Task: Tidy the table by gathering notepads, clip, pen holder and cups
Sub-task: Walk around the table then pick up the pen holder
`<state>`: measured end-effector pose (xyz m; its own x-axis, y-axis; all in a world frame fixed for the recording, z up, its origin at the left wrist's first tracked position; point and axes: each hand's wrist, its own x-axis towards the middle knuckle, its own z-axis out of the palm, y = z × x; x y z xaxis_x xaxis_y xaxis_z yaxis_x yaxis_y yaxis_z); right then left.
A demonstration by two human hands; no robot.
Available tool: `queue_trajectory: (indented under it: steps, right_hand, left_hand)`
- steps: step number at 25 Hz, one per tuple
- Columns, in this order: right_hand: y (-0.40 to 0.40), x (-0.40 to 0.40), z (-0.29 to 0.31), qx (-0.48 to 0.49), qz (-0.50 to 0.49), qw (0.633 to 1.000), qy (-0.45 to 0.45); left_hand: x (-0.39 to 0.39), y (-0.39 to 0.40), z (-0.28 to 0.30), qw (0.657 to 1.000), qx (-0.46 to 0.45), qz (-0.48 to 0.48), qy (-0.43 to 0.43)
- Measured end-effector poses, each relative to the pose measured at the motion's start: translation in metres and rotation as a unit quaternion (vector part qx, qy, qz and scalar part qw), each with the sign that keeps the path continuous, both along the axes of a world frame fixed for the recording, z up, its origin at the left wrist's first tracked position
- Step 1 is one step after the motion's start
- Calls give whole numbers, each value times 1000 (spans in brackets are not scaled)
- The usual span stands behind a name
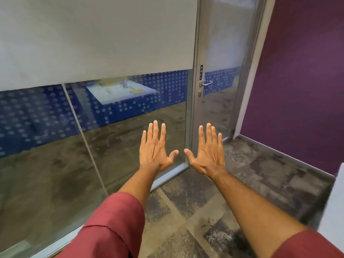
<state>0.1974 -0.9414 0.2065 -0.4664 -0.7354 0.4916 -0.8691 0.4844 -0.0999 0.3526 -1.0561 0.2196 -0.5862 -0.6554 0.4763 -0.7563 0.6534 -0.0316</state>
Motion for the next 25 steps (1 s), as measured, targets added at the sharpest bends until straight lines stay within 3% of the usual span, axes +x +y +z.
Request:
queue_trajectory:
  steps: [9,17,25]
  right_hand:
    - [-65,-141,-21,18,-117,992,-33]
    - [-91,-342,-29,19,-197,980,-34]
    - [-76,-533,-22,12,-297,955,-27]
  left_hand:
    - [-176,-95,-22,988,34,-152,-12]
    - [-398,-143,-27,972,51,-228,-11]
    - [-622,-143,-24,945,56,-323,-4]
